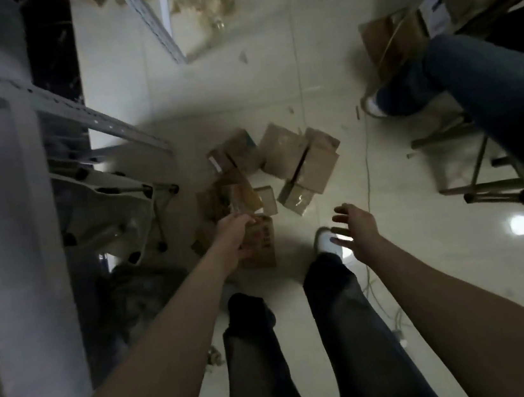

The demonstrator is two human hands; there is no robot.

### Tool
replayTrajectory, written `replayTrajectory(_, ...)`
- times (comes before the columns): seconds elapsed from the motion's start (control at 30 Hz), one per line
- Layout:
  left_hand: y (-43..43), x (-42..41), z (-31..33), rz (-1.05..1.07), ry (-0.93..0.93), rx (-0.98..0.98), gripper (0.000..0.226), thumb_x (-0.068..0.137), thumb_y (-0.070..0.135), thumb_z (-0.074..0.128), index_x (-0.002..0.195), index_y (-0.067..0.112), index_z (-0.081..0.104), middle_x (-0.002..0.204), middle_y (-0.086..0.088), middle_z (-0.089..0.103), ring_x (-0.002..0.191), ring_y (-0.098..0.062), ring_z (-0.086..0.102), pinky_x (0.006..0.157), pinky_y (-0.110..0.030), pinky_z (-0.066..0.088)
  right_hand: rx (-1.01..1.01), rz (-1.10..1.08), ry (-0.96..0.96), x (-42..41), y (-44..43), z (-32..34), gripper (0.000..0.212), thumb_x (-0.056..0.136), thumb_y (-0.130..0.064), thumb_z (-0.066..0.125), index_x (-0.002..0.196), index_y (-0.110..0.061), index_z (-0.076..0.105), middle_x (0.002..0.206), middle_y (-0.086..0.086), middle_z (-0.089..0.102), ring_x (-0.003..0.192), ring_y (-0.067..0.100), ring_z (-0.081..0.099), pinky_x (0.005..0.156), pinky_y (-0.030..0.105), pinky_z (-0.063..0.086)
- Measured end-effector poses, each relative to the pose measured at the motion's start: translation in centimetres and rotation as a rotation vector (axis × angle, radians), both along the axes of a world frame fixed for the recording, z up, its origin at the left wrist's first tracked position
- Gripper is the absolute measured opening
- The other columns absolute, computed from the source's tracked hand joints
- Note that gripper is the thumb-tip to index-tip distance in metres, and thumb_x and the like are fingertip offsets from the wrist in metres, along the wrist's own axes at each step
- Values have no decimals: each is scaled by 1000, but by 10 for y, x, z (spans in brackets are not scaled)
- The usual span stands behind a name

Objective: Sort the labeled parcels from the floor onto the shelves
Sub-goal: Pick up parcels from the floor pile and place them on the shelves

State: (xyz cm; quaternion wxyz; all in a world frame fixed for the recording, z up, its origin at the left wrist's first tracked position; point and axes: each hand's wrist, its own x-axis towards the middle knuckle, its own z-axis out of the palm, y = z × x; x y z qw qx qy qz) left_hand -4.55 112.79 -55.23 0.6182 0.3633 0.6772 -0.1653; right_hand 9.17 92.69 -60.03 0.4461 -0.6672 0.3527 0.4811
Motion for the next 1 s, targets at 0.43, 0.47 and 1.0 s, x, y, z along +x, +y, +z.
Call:
replayTrajectory(0.43,-44,166,-322,-259,-45,112,29,100,28,60,125,15,54,94,-3,60,74,-16,57,56,-24,46,-46,93,-4,125,-20,-293,13,104,-28,52,108,-20,61,116,7,67,106,34,70,96,52,59)
replayTrajectory(0.47,-46,178,-341,-268,-64,125,26,100,26,60,122,15,53,92,-1,59,72,-13,55,54,-22,45,-48,140,-15,132,-19,-311,15,104,-29,52,110,-19,62,114,4,66,102,32,69,96,49,59)
replayTrajectory(1.0,-70,162,-372,-25,-125,-364,66,96,80,22,109,41,73,107,3,75,111,-24,64,73,-43,61,-47,124,24,146,-17,-349,80,102,-74,20,145,-18,57,142,1,59,137,27,50,120,55,28)
